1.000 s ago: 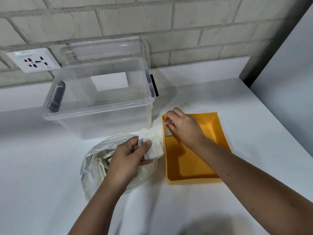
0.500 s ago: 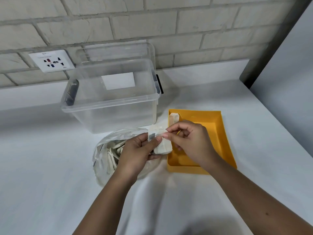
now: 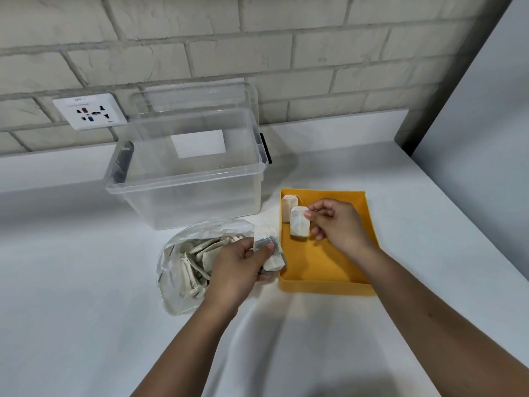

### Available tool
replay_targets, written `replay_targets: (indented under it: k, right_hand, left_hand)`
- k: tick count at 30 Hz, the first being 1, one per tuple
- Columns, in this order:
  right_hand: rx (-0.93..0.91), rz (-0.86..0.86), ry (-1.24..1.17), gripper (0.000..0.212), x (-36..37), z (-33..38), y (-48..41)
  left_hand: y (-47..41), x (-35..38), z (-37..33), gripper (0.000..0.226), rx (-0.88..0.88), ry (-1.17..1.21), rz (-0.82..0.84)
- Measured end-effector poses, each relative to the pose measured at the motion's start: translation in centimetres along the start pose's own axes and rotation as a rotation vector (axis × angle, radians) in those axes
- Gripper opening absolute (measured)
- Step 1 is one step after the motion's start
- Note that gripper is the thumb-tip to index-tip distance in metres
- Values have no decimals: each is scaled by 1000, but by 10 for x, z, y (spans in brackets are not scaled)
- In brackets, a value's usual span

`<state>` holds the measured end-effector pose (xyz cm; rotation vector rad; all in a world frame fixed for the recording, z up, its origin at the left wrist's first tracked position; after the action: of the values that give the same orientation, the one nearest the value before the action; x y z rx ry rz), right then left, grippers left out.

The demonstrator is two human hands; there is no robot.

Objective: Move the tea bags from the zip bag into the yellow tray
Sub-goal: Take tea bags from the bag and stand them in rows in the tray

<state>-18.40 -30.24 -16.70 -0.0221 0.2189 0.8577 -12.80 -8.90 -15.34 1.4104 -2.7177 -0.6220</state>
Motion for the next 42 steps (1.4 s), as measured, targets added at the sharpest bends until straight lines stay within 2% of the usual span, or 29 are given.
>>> replay_targets:
  k: [6,19,22,25,27,29,32,35,42]
  right_hand:
    - [113,18,24,4,18,-23,-36]
    - [38,-32,19,14,33,-25,-47]
    - [42,-15,101,24,31,-16,-43]
    - [-12,-31,318,33,22,1,-29]
    - [-99,-19,278,25,18,20,-8]
    - [-168,85,130,15,21,38,21]
    - [-187,228,41,15,30,50,55]
    - [-179,194,49,20,34,46,64]
    - [-188,76,69,9,29,39,72]
  left_hand:
    - [-3,3,4,11,13,-56,35]
    - [-10,4,8,11,-1,-34,67]
    - [-10,3,7,12,-13,-14,63]
    - [-8,0,7,12,-18,21,68]
    - [-5,-1,5,13,-15,49,84]
    - [-2,-2,2,14,-12,98,100]
    - [3,-2,-2,14,-13,157,122]
    - [7,-2,-4,15,-5,151,145]
    - [15,3,-2,15,-53,191,195]
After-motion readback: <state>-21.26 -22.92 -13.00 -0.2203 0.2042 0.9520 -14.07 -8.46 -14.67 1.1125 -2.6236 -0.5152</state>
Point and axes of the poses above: each hand's wrist, its own y-axis away from the middle knuckle, its own x-axis out of the palm, z = x × y, the point moved 4 cm from there along -y, towards the middle knuckle, and after that the axes turned 9 degrees about -y, right-handed, at the moved point
